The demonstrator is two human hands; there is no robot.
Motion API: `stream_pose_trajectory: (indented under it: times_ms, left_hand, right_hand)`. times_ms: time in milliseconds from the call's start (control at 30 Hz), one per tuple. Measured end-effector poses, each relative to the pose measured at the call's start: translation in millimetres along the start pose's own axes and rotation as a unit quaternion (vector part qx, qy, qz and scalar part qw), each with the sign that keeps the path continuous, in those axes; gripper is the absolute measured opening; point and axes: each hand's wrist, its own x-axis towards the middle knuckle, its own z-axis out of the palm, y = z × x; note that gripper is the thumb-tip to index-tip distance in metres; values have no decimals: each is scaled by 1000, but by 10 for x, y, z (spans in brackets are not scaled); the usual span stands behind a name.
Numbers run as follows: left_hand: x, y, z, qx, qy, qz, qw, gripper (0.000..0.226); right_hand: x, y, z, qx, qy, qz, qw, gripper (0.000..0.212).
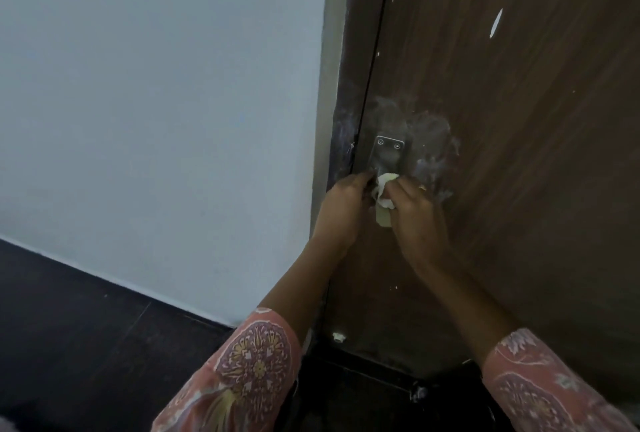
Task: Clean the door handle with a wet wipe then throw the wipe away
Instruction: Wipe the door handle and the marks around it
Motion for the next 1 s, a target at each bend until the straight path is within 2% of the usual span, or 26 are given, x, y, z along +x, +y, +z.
stream_pose_trajectory:
  times_ms: [100, 233, 400, 633, 800, 1000]
  left_hand:
    - [39, -60, -42, 35, -7, 27, 999, 34]
    - [36, -142, -92, 42, -11, 58, 997, 29]
    - [46, -184, -94, 24, -20, 43, 999, 28]
    - [99, -121, -100, 30, -32, 24, 999, 26]
    - [157, -54, -72, 20, -43, 2, 999, 22]
    - [197, -54, -57, 45, -41, -16, 998, 19]
  right_hand:
    - [-152, 74, -15, -29, -26, 21, 999, 18]
    - [-253, -1, 50, -27, 14, 43, 999, 34]
    - [-234, -144, 220, 51, 37, 180, 982, 11]
    - [-189, -140, 248, 114, 21, 202, 972, 18]
    - [-97, -56, 256, 104, 4, 199, 975, 21]
    - [-90, -105, 193, 61, 27, 142, 988, 18]
